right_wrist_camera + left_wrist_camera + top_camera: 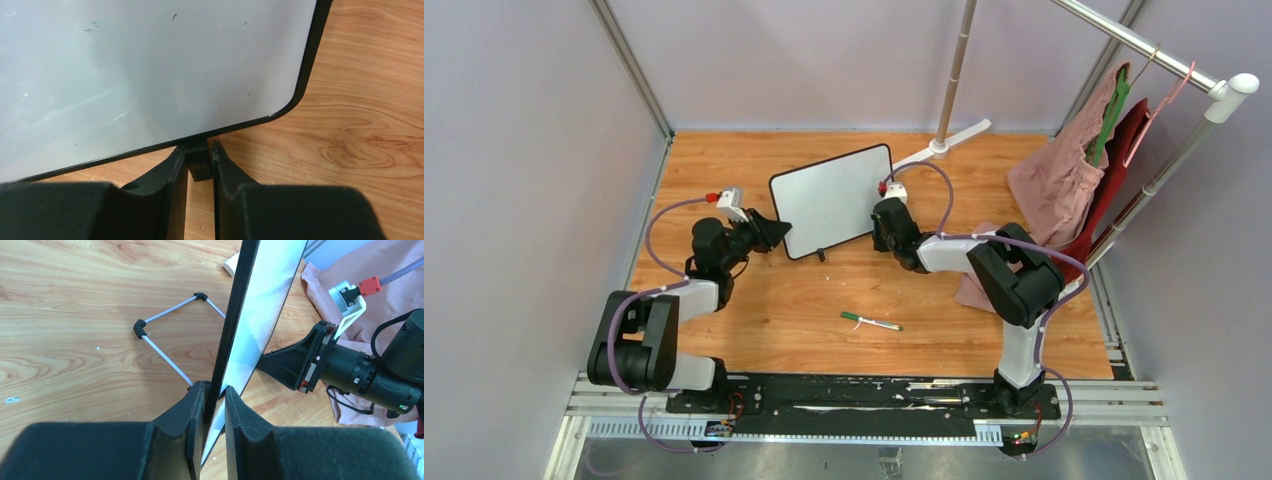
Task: Write a sentence on the whiteboard
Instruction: Move the whiteboard to the center of the board.
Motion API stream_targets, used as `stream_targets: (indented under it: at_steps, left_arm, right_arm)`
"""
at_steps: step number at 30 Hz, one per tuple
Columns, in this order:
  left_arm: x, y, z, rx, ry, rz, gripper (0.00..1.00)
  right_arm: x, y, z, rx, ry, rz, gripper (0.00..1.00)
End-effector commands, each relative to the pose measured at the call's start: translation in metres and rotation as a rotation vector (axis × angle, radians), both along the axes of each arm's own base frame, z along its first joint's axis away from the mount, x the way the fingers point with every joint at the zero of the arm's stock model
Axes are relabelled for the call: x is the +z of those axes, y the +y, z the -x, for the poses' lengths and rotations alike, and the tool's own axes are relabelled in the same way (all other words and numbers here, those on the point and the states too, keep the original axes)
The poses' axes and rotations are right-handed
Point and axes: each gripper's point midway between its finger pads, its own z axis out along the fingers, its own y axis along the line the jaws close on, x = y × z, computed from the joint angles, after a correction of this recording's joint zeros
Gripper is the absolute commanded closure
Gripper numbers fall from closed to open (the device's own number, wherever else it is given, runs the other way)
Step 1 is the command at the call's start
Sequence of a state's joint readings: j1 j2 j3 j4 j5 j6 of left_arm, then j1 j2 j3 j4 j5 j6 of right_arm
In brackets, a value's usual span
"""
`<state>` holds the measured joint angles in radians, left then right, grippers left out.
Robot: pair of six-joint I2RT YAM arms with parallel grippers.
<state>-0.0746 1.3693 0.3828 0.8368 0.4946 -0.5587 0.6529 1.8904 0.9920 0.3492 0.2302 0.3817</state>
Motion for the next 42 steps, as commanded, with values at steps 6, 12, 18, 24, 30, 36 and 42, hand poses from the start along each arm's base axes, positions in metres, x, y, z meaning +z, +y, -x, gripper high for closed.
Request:
stream_targets:
  at_steps: [6,12,18,24,30,36,42]
  left_arm:
    - [-0.022,-0.002,-0.001,0.024,0.061,-0.031,0.83]
    - [-0.024,0.0,-0.001,0.035,0.07,-0.041,0.71]
    - [-0.023,0.002,-0.001,0.048,0.07,-0.046,0.61]
    - [-0.012,0.006,-0.001,0.076,0.046,-0.046,0.47]
    - [0.013,0.021,0.001,0.163,-0.004,-0.062,0.32]
    - [0.053,0.051,0.014,0.313,-0.057,-0.132,0.0]
    - [0.07,0.092,0.043,0.506,0.044,-0.227,0.0]
  right_arm:
    - [-0.01,-0.034,0.012,-0.088,0.085,0.034,0.7]
    - [-0.004,-0.031,0.017,-0.075,0.082,0.026,0.54]
    - [0.004,-0.032,0.022,-0.07,0.07,0.02,0.4]
    - [0.021,-0.034,0.031,-0.053,0.055,-0.012,0.31]
    - [0.052,-0.027,0.045,-0.002,0.038,-0.068,0.26]
    - [0.086,-0.027,0.065,0.053,0.013,-0.08,0.26]
    - [0.119,-0.022,0.108,0.233,-0.032,-0.026,0.29]
